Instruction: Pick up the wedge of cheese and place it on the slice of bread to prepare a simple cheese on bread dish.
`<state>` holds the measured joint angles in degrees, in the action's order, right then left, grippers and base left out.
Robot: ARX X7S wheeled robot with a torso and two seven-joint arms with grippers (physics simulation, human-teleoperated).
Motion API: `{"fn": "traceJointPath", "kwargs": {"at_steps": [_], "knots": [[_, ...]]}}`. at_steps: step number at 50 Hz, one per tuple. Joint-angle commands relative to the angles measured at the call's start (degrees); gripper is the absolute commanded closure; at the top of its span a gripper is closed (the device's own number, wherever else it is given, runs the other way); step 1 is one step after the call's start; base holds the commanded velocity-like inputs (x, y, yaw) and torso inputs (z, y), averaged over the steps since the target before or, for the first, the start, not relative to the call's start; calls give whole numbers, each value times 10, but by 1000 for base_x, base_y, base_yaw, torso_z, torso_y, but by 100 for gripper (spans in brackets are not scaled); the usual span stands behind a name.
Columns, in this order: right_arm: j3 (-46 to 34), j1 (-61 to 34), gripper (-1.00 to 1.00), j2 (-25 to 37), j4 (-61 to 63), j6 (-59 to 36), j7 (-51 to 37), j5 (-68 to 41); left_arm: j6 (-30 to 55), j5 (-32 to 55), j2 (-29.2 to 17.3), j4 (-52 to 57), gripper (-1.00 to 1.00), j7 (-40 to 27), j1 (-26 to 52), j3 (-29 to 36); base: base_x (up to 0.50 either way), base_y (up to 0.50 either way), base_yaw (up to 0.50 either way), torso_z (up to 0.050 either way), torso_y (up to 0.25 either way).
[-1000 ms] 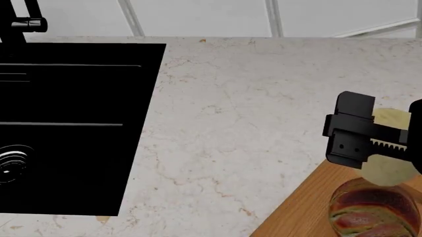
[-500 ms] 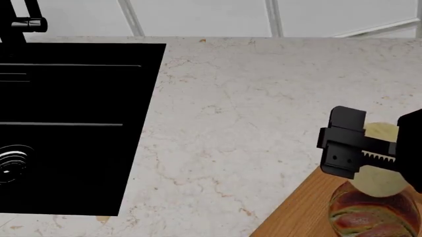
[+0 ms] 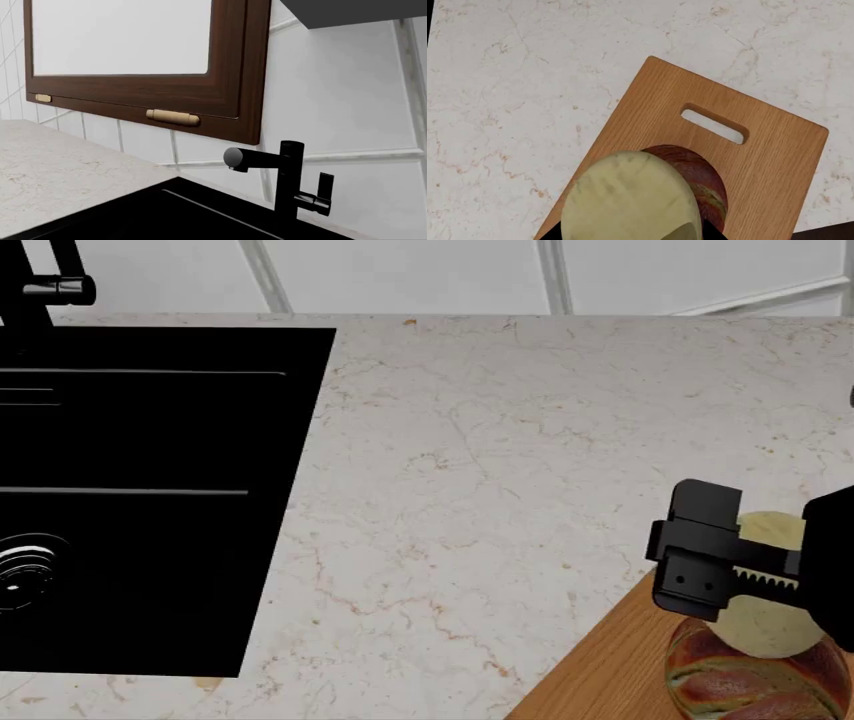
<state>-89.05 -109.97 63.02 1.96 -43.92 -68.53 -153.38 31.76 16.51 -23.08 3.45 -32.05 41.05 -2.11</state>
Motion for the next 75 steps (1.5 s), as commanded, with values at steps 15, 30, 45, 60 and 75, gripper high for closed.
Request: {"fn": "traceJointPath", "kwargs": {"at_steps": [15,30,45,60,75], "knots": [[3,13,-100,3,-6,-11,14,14,-1,2,-1,0,-100,-1,-1,0,0,0,0,0,0],[7,-3,-100,1,-6,-18,-7,8,-1,3,-2,2,-100,-3,-1,1,0,0,0,0,0],[33,-88,-100,-21,-28,-63,-63,-21,-3,4,-2,2,-100,-4,-1,1,0,0,0,0,0],[61,-235,-100,-65,-43,-114,-185,-91,-6,6,-3,2,-100,-3,-3,1,0,0,0,0,0],[83,-250,-100,-73,107,-56,-215,-11,-17,8,-3,-12,-100,4,-2,3,0,0,0,0,0]]}}
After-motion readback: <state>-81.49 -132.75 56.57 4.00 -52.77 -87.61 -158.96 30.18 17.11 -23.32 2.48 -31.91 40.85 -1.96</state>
